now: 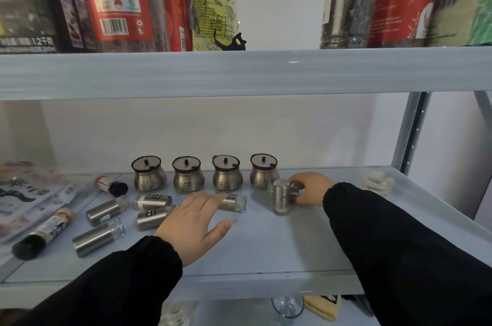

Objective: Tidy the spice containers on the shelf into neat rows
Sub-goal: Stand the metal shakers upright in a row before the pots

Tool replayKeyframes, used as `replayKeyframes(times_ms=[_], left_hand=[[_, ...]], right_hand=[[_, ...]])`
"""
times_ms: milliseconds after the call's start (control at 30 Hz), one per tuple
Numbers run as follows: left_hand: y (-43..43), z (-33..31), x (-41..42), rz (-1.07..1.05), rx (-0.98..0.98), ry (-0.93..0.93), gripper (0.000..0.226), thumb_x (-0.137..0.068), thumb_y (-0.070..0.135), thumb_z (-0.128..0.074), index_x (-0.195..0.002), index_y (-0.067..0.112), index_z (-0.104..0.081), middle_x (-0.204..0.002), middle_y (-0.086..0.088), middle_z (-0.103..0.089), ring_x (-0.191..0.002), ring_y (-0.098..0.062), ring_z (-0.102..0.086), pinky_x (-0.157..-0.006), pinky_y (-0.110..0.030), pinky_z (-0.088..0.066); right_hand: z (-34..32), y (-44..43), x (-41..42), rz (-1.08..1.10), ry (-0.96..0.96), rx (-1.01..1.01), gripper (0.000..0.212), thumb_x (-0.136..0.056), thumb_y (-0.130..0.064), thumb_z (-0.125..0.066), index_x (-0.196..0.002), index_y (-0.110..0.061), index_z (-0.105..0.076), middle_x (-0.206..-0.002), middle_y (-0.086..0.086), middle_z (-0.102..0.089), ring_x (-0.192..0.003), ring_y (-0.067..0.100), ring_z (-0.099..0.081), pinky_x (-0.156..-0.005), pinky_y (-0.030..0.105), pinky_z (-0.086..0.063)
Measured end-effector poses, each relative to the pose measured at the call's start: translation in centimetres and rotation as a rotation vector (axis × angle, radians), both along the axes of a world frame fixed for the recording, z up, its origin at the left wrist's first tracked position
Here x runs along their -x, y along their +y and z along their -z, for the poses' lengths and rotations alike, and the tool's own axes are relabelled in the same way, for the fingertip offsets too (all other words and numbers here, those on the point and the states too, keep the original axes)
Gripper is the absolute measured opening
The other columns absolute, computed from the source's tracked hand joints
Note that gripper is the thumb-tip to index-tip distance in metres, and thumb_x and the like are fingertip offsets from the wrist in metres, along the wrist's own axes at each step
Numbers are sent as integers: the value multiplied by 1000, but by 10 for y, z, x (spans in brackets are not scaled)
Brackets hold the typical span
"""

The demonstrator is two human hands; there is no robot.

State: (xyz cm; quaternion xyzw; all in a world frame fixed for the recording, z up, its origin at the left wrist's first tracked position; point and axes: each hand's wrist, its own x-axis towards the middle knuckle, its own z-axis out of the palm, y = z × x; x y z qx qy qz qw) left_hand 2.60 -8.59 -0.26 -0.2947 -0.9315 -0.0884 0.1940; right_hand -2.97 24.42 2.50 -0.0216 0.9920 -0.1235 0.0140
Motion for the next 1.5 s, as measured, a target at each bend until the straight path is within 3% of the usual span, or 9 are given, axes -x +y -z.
replayKeyframes(times_ms=[167,400,633,833,967,1033,1133,1267,1500], left_hand=[[3,-2,-1,-1,-7,-11,72,-88,69,-16,-147,29,-26,-142,6,-42,-135,-12,-27,-107,-31,-32],[14,-9,-4,49,-27,-2,72,-88,68,-19,-147,28,-27,-142,6,-41,-133,-10,-28,-106,-24,-27],[16,-8,-5,73,-26,-22,68,-90,65,-23,-147,29,-25,-144,6,-39,-135,-10,-25,-107,-25,-24],[9,-6,-6,96,-41,-16,69,-90,67,-20,-146,29,-26,-144,6,-39,-135,-11,-27,-108,-27,-27],[1,-5,-7,93,-48,-10,70,-89,68,-19,-147,28,-26,-145,6,-39,-135,-10,-27,-109,-27,-26],[-5,-3,-7,79,-50,-14,70,-90,67,-19,-147,28,-26,-144,5,-39,-135,-12,-27,-109,-29,-28],[-12,0,-7,65,-59,-22,71,-88,69,-17,-147,30,-25,-142,5,-41,-135,-13,-28,-107,-33,-32],[-20,1,-7,64,-59,-13,70,-89,69,-17,-147,31,-24,-140,6,-43,-132,-12,-31,-107,-31,-31],[-35,3,-12,65,-82,-19,70,-90,68,-20,-147,28,-26,-141,4,-43,-134,-14,-31,-108,-28,-26]], right_hand=[[-25,20,-12,33,-5,-58,47,-77,-24,-69,-123,-31,-61,-118,-3,-62,-94,14,-55,-77,25,-44],[-59,28,-32,34,-59,-102,36,-72,-29,-73,-107,-27,-62,-106,-4,-63,-91,18,-65,-85,36,-57],[-70,12,-57,-101,-179,-115,44,-74,-8,-68,-106,-37,-69,-111,-11,-63,-97,11,-61,-84,26,-50],[-68,-16,-78,-185,-184,-31,54,-74,4,-55,-98,-42,-71,-86,-26,-64,-83,-5,-62,-76,20,-49],[-64,-29,-87,-253,-169,52,53,-76,-4,-56,-110,-45,-64,-113,-18,-65,-107,2,-63,-92,26,-51],[-64,-34,-90,-246,-138,74,40,-81,-21,-63,-112,-45,-61,-115,-18,-63,-101,6,-66,-88,26,-52],[-60,-44,-89,-233,-92,42,20,-83,-41,-69,-102,-39,-67,-102,-15,-68,-83,13,-70,-78,27,-53],[-57,-57,-77,-257,-52,18,18,-83,-32,-70,-100,-37,-72,-89,-19,-66,-80,-1,-62,-73,19,-45],[-58,-87,-52,-320,0,-18,25,-83,-27,-74,-106,-33,-68,-82,-20,-57,-76,-1,-54,-68,17,-40]])
